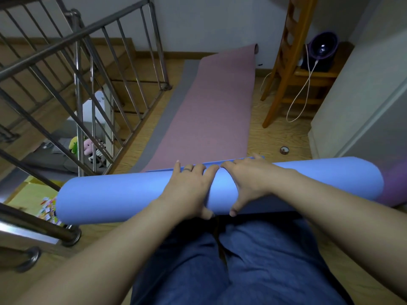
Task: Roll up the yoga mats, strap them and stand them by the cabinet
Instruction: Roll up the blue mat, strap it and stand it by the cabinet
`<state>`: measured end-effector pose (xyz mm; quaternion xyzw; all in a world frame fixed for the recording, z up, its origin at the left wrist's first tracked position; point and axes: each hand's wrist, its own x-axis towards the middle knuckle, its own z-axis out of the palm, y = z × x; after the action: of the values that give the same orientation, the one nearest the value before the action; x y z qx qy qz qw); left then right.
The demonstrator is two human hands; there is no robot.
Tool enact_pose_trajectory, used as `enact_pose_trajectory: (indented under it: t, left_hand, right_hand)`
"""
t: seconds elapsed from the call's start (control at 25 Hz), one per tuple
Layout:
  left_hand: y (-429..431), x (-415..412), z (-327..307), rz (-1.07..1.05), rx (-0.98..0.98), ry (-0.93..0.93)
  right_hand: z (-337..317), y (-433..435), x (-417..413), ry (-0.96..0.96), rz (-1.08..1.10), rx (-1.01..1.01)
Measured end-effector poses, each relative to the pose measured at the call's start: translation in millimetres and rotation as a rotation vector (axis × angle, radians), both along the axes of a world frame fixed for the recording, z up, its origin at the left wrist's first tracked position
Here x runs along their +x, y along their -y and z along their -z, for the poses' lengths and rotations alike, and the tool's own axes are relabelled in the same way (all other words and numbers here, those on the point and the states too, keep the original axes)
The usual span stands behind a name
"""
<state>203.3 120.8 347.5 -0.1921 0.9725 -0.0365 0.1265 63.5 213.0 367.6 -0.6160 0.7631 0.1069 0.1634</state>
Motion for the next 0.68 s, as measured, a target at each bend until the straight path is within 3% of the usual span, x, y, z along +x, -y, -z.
enact_pose_trajectory:
  t: [0.2, 0.32, 0.52, 0.68]
  left_hand:
    - [33, -20, -8, -0.046, 0.285, 0.088]
    - [33, -28, -10, -0.096, 0.296, 0.106]
    - [7, -7, 10, -0.088, -0.023, -0.060]
    - [18, -10, 3, -0.091, 0.032, -0.109]
  right_hand:
    - [30, -10, 27, -0.214, -0.002, -0.253]
    - [43, -6, 14, -0.242, -0.008, -0.391]
    - [27, 9, 3, -0.133, -0.014, -0.259]
    - [5, 27, -5, -0.053, -0.016, -0.116]
